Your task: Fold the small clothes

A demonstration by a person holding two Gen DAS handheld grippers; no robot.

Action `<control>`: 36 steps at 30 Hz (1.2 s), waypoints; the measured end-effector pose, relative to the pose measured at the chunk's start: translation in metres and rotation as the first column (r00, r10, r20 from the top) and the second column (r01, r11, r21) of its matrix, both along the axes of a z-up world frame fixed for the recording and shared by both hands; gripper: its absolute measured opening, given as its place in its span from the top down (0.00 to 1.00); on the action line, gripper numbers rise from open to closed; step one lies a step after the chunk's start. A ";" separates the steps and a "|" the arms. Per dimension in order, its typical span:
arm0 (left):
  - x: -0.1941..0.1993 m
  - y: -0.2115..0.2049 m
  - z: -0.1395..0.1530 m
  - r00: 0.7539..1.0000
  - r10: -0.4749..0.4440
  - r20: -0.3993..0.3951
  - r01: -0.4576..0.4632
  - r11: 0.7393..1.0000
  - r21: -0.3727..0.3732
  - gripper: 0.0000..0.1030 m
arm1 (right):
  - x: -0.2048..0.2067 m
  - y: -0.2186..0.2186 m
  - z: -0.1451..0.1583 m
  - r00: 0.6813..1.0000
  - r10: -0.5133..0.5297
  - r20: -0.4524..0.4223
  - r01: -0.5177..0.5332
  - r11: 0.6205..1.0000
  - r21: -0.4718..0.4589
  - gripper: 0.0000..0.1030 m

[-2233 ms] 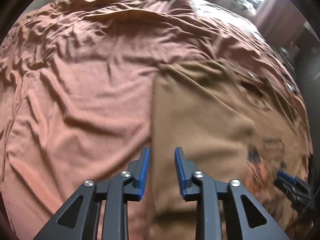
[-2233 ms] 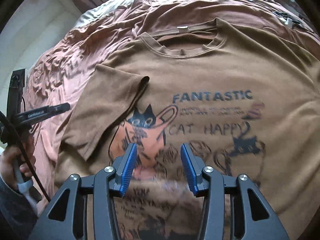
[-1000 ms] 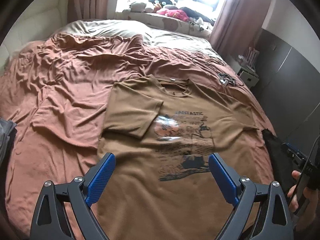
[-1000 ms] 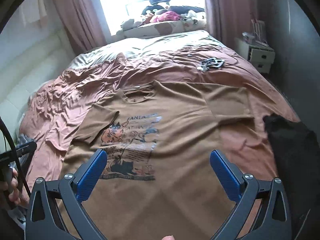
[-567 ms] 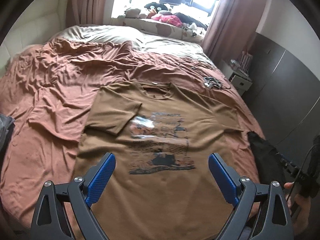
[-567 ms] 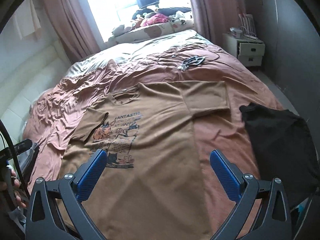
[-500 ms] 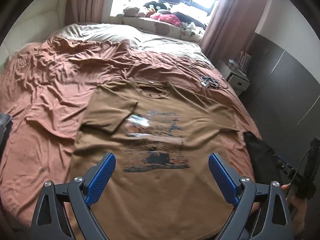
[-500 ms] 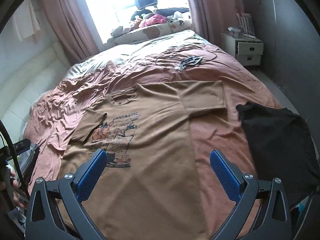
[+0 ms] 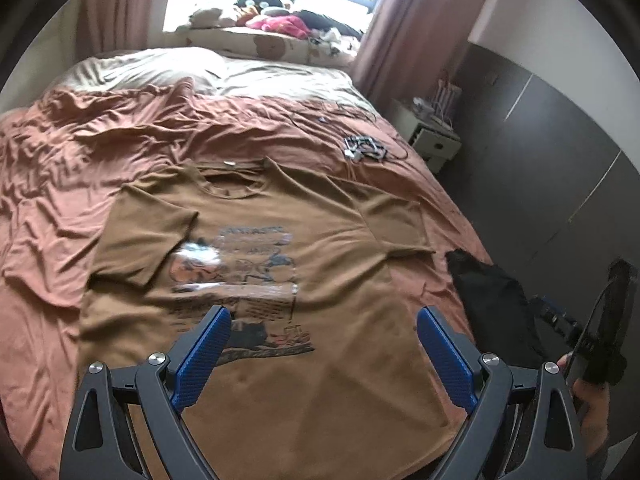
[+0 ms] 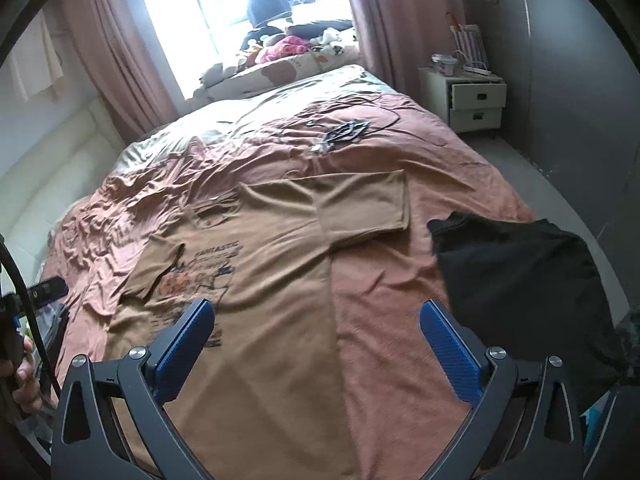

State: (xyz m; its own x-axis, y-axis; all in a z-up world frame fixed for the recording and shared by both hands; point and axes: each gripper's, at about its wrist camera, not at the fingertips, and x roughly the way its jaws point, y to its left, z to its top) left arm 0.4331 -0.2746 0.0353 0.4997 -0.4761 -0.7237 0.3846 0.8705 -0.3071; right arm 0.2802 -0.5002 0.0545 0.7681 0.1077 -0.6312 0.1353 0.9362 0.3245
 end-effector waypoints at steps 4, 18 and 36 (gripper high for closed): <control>0.018 -0.019 -0.016 1.000 -0.020 -0.016 0.020 1.000 -0.005 0.08 | 0.016 -0.013 -0.004 1.000 -0.023 -0.008 0.023 0.999 -0.027 0.00; 0.108 -0.078 -0.071 0.995 -0.063 -0.074 0.061 0.998 -0.036 0.19 | 0.116 -0.057 -0.037 0.994 -0.007 -0.105 0.006 1.000 -0.013 0.20; 0.185 -0.140 -0.144 0.977 -0.129 -0.172 0.126 0.992 -0.030 0.49 | 0.250 -0.114 -0.113 0.975 -0.004 -0.224 0.040 0.987 0.157 0.48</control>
